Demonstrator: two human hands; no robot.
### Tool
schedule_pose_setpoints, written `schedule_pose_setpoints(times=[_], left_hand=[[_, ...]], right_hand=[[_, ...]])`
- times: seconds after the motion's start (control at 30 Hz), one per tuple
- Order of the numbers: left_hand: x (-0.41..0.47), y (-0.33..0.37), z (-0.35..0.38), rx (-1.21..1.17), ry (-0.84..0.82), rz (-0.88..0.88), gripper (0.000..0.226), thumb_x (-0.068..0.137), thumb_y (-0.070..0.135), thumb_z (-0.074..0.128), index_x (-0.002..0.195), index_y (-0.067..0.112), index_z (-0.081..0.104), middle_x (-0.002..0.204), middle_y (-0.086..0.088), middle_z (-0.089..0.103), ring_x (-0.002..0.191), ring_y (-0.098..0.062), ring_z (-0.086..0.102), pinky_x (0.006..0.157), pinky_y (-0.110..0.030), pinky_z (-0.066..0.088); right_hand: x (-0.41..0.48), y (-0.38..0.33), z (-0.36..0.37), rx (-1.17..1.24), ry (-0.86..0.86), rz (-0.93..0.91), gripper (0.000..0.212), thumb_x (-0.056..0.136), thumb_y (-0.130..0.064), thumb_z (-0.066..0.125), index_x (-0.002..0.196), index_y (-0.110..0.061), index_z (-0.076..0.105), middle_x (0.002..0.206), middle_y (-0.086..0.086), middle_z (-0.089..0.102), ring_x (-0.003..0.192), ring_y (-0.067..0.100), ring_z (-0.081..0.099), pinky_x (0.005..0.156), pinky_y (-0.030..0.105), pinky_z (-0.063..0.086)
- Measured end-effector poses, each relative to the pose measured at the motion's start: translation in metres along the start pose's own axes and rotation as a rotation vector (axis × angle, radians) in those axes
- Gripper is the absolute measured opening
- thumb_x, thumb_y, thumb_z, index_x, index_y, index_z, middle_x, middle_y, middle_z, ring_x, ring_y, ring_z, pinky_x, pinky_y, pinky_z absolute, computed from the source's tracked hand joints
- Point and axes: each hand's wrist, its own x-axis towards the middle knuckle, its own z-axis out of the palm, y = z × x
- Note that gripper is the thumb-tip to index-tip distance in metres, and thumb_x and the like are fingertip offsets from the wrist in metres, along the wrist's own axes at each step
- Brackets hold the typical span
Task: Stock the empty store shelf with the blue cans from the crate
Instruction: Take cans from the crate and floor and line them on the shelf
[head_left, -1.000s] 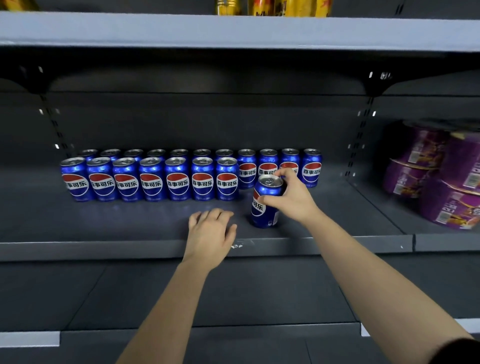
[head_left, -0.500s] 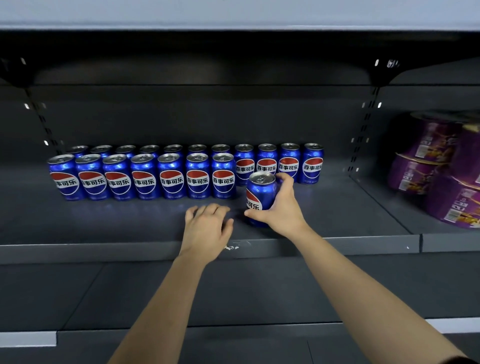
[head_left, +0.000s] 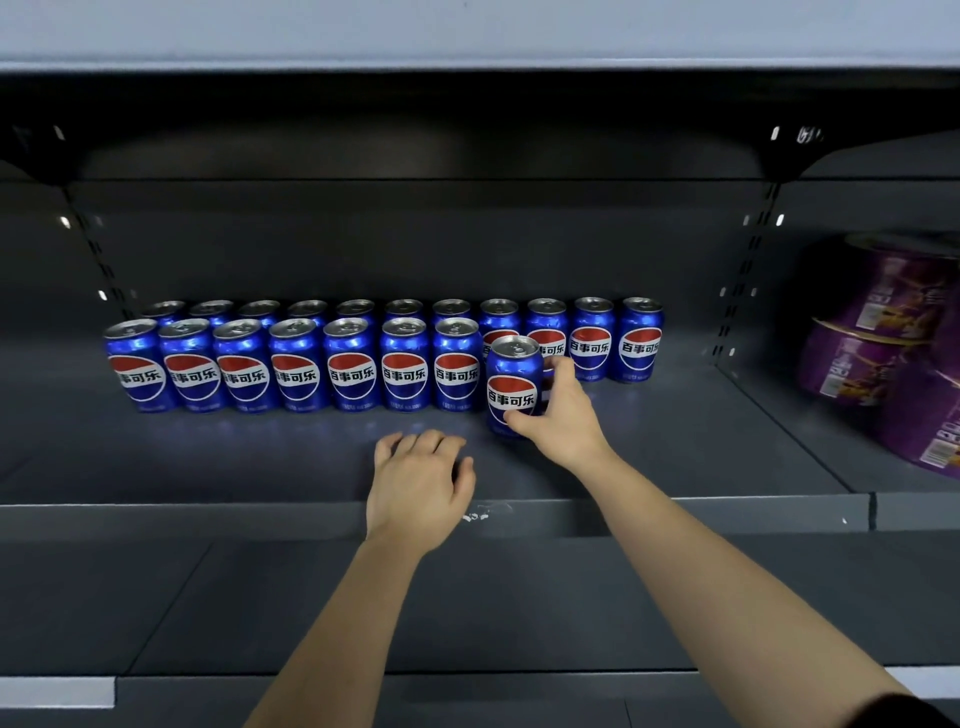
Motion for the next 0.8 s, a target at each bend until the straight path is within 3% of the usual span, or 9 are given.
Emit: schedule_pose_setpoints(times=[0.17, 0.37, 0.57, 0.8], left_hand=[[0.001, 0.000, 0.001, 0.021, -0.009, -0.020, 0.053, 0.087, 0.046, 0.023, 0.108, 0.024, 0.067, 0.103, 0.007, 0.066, 0.099, -0.016, 0.060, 0.098, -0.036, 0.026], [0.002, 0.001, -0.003, 0.049, -0.089, -0.028, 0.068, 0.082, 0.052, 0.006, 0.125, 0.033, 0.056, 0.121, 0.014, 0.057, 0.115, -0.010, 0.050, 0.102, -0.033, 0.019], [0.002, 0.000, 0.002, 0.060, -0.018, -0.036, 0.048, 0.085, 0.047, 0.026, 0.108, 0.032, 0.067, 0.103, 0.013, 0.065, 0.095, -0.012, 0.060, 0.092, -0.033, 0.022], [0.002, 0.002, -0.001, 0.040, -0.029, -0.047, 0.051, 0.085, 0.048, 0.024, 0.113, 0.033, 0.064, 0.110, 0.013, 0.063, 0.101, -0.010, 0.058, 0.097, -0.033, 0.022]], right_hand=[[0.008, 0.000, 0.006, -0.038, 0.020, -0.004, 0.076, 0.075, -0.020, 0.079, 0.137, -0.017, 0.035, 0.128, 0.001, 0.053, 0.117, 0.017, 0.053, 0.091, 0.028, 0.046], [0.023, 0.001, 0.015, -0.020, 0.038, 0.043, 0.074, 0.074, -0.021, 0.079, 0.132, -0.019, 0.034, 0.126, 0.000, 0.058, 0.111, 0.016, 0.059, 0.092, 0.037, 0.052], [0.031, 0.007, 0.019, -0.027, 0.071, 0.072, 0.067, 0.076, -0.025, 0.077, 0.129, -0.020, 0.036, 0.124, -0.002, 0.059, 0.108, 0.017, 0.060, 0.090, 0.043, 0.053], [0.031, 0.017, 0.025, -0.112, 0.093, 0.036, 0.073, 0.087, -0.026, 0.069, 0.146, -0.019, 0.027, 0.141, 0.001, 0.052, 0.124, 0.020, 0.054, 0.096, 0.037, 0.050]])
